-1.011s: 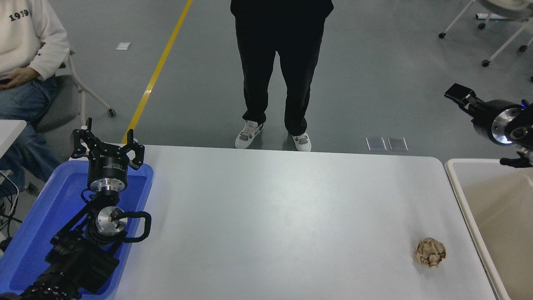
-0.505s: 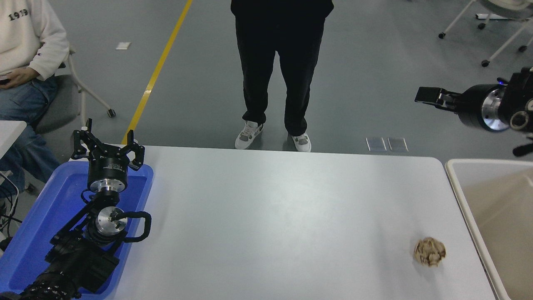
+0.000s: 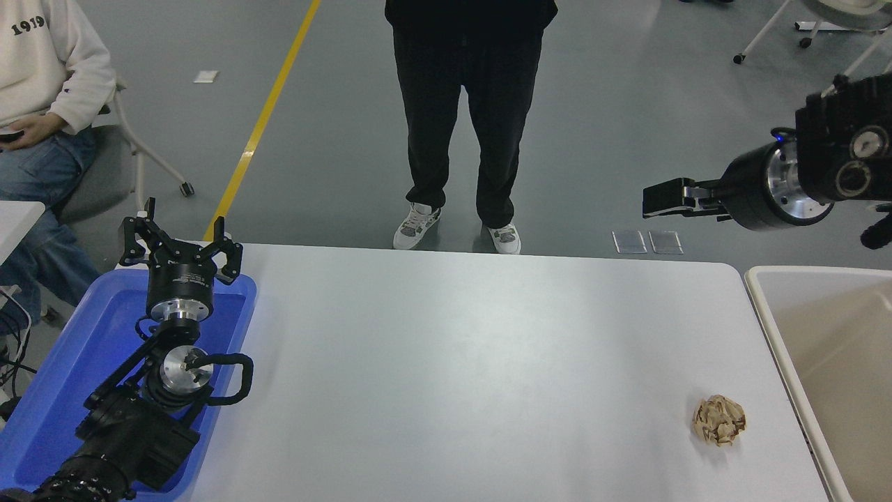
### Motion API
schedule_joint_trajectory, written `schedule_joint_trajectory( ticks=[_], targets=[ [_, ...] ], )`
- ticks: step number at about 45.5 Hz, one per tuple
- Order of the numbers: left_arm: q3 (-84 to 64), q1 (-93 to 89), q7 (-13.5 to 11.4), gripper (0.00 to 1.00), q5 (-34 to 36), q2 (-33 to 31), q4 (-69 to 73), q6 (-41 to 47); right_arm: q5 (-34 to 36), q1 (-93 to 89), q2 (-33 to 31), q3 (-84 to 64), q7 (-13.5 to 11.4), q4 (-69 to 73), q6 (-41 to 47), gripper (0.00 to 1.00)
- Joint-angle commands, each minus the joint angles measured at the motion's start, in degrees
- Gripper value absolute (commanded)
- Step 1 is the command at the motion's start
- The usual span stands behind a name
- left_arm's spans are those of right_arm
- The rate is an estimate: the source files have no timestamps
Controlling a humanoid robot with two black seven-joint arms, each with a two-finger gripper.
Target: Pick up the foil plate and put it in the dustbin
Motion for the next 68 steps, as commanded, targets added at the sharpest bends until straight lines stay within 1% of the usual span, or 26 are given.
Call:
schedule_joint_trajectory(
  ticks=[1,5,15,22,32,38,68],
  targets=[
    [0.0,0.0,0.0,0.99,0.0,0.0,0.0,0.0,4.64,2.48,4.11,-0.45,1.76,2.07,9.24,1.0],
    [0.0,0.0,0.0,0.99,0.0,0.0,0.0,0.0,8.78,2.91,5.51,-0.54,1.76,2.07,10.03,1.0],
    [0.0,0.0,0.0,0.99,0.0,0.0,0.0,0.0,10.02,4.76,7.01,-0.72,1.76,1.99,18.2,1.0],
    [0.0,0.0,0.0,0.99,0.0,0.0,0.0,0.0,15.03,4.76,7.45,-1.07,1.85,2.07,20.05,1.0],
    [0.0,0.0,0.0,0.99,0.0,0.0,0.0,0.0,16.43,5.11,8.07,-1.6,1.94,1.99,20.76,1.0],
    [0.0,0.0,0.0,0.99,0.0,0.0,0.0,0.0,16.87,5.46,8.07,-1.77,3.08,1.99,21.02,1.0],
    [0.0,0.0,0.0,0.99,0.0,0.0,0.0,0.0,16.0,6.26,8.15,-2.04,3.43,1.46,20.85,1.0]
  ],
)
